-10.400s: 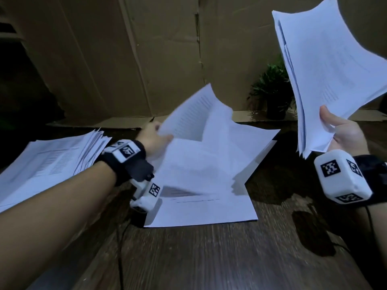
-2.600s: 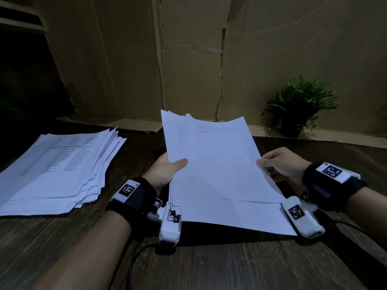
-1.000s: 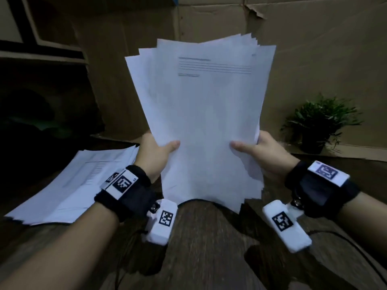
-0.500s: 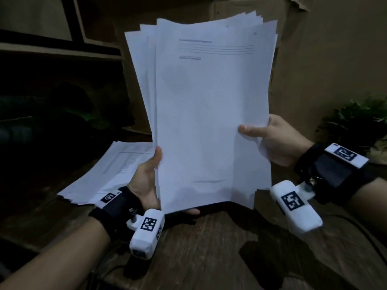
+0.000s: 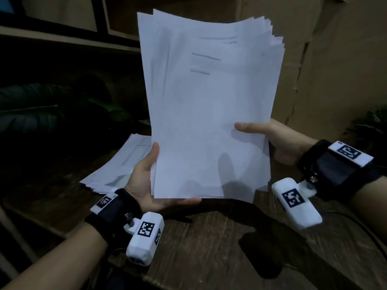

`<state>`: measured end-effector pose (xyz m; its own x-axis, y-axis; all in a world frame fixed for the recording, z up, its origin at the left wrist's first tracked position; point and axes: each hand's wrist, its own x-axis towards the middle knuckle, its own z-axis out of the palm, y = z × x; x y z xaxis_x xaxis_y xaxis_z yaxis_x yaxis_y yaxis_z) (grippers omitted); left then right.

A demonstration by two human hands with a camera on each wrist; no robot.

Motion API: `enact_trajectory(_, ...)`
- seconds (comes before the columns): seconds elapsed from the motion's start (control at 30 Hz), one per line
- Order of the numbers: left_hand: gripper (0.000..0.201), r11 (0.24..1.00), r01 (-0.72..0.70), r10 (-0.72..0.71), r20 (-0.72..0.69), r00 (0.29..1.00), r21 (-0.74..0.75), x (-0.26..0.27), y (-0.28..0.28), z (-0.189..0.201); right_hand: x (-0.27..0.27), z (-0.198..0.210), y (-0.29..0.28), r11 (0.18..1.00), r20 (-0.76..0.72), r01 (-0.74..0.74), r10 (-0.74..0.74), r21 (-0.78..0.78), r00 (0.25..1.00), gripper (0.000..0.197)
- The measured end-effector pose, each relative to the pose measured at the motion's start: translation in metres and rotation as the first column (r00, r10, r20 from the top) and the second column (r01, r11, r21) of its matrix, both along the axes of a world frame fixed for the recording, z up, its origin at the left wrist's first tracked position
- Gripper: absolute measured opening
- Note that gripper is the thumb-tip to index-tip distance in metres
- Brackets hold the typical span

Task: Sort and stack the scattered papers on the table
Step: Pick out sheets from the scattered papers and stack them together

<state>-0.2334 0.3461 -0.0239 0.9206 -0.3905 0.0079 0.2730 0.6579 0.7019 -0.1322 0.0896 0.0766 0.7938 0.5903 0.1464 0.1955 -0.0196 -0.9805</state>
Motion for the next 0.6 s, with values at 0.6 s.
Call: enact_trajectory(0.6,0.039,0.419,-0.515,0.467,0.309,0.829,0.748,-0.019,0.081,0.03,0.024,-0.029,0.091,0.994,-0.258,-0.08,0.059,-0.071,0.964,0.036)
